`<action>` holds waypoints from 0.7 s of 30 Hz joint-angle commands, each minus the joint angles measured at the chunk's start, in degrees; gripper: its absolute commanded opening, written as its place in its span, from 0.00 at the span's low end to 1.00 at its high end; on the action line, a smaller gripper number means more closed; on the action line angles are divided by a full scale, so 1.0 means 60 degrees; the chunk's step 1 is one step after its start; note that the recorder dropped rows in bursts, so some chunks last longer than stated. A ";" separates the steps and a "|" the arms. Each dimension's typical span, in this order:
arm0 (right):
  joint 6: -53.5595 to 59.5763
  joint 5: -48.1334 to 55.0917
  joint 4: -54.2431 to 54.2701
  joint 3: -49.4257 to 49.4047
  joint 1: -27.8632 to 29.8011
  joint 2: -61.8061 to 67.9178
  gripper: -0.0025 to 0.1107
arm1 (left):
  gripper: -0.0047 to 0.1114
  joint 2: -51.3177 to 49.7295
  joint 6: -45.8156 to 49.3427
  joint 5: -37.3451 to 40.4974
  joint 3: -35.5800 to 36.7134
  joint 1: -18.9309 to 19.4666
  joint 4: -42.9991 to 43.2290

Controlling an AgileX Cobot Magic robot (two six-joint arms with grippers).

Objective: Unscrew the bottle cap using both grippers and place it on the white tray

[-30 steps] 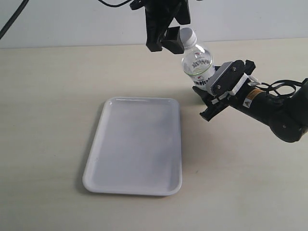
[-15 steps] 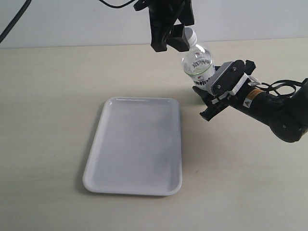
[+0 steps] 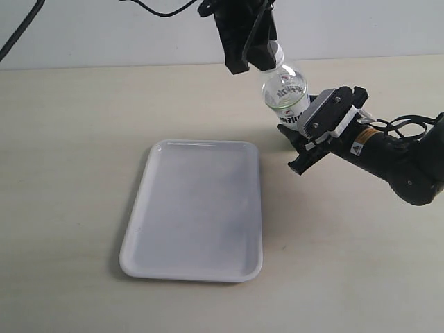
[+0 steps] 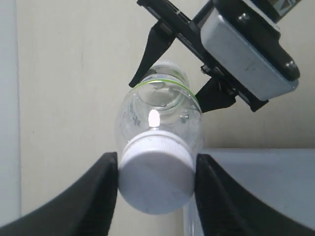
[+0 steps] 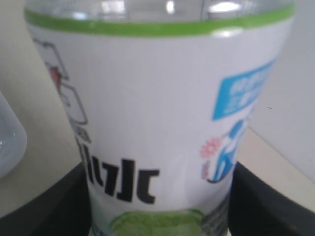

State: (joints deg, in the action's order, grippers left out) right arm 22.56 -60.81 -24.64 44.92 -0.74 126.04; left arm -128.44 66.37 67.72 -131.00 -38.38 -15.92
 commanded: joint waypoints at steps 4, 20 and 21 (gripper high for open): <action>-0.0020 0.0188 0.0004 0.0023 0.0008 -0.0007 0.02 | 0.04 -0.0041 -0.2489 -0.0176 -0.0050 0.0020 -0.0150; -0.0282 0.0188 0.0004 0.0023 0.0008 -0.0007 0.02 | 0.04 -0.0041 -1.0373 -0.0143 -0.0050 -0.0085 -0.0129; -0.0282 0.0188 0.0004 0.0023 0.0008 -0.0007 0.02 | 0.04 -0.0041 -1.0596 -0.0167 -0.0050 -0.0085 -0.0129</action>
State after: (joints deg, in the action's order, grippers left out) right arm 21.72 -60.81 -24.64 44.92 -0.74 126.04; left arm -128.44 8.92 66.69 -131.12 -38.48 -15.92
